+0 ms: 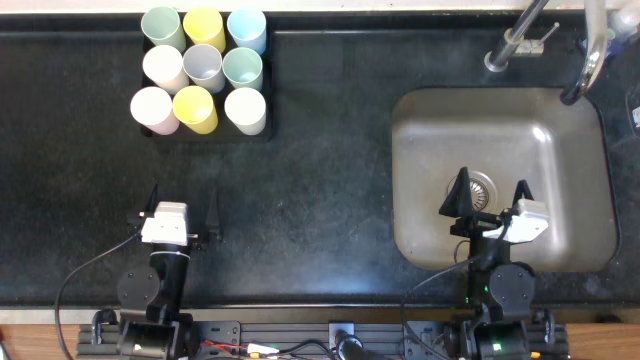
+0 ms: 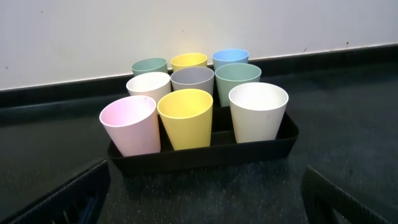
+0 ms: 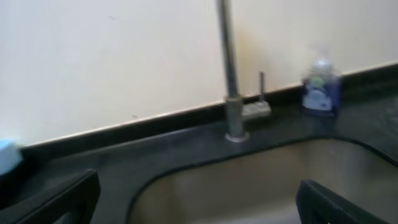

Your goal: Store Cups

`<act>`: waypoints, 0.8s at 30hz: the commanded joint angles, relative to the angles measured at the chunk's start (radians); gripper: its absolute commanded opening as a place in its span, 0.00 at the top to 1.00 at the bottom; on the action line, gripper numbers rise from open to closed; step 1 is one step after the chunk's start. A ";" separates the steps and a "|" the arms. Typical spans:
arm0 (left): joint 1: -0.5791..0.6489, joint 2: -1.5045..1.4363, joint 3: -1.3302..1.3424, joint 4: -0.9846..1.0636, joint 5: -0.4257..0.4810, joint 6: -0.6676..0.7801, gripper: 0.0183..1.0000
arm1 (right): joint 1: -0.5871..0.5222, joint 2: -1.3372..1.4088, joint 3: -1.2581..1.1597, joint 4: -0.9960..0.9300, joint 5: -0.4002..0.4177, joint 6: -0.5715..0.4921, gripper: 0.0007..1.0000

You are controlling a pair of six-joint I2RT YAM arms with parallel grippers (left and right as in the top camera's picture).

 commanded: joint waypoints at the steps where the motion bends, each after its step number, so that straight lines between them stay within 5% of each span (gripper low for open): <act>1: 0.005 -0.008 -0.002 -0.002 0.010 -0.007 0.00 | -0.029 -0.021 -0.086 0.117 0.011 0.010 0.00; 24: 0.005 -0.008 -0.002 -0.002 0.010 -0.007 0.00 | -0.029 -0.117 -0.085 -0.012 0.003 0.010 0.00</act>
